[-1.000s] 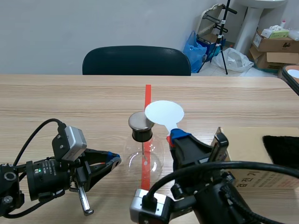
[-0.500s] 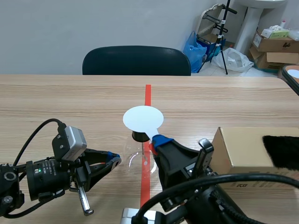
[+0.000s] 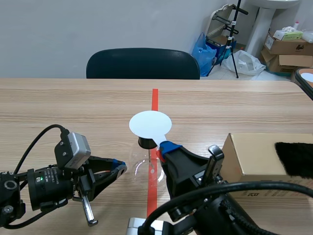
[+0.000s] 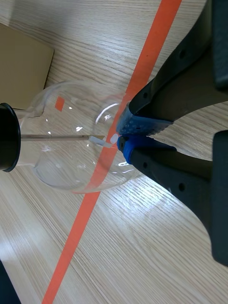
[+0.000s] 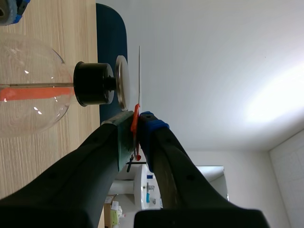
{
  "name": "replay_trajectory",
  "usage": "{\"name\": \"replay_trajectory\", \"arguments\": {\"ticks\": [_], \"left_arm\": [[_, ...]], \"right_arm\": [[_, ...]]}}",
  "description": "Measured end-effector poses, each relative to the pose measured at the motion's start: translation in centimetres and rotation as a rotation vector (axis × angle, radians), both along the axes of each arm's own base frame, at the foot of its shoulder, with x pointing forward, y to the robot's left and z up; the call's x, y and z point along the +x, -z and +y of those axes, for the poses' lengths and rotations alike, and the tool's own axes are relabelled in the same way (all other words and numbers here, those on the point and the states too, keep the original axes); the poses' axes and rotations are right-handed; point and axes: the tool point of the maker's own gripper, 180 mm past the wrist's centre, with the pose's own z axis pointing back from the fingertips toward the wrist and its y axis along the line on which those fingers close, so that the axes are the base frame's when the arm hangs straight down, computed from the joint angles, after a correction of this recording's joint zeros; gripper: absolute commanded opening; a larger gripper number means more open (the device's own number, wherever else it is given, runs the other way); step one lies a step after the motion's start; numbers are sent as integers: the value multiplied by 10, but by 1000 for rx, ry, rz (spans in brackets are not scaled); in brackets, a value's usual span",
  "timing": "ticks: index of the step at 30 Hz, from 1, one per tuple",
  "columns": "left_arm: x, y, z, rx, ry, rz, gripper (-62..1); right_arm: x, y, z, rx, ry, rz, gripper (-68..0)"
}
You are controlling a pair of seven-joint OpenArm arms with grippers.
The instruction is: Do the electroscope experiment
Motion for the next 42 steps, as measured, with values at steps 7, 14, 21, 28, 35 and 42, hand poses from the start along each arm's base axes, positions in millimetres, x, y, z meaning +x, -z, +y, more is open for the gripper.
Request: {"name": "replay_trajectory", "arguments": {"ticks": [7,14,21,28,35,42], "left_arm": [[0,0,0,0,0,0,-578],[0,0,0,0,0,0,-578],[0,0,0,0,0,0,-578],[0,0,0,0,0,0,-578],[0,0,0,0,0,0,-578],[0,0,0,0,0,0,-578]], "right_arm": [[0,0,0,0,0,0,-665],[0,0,0,0,0,0,-665],[1,0,-1,0,10,0,-665],[15,1,-24,1,159,5,-665],[30,2,-65,2,402,12,-665],[35,3,-98,3,585,17,-665]]}}
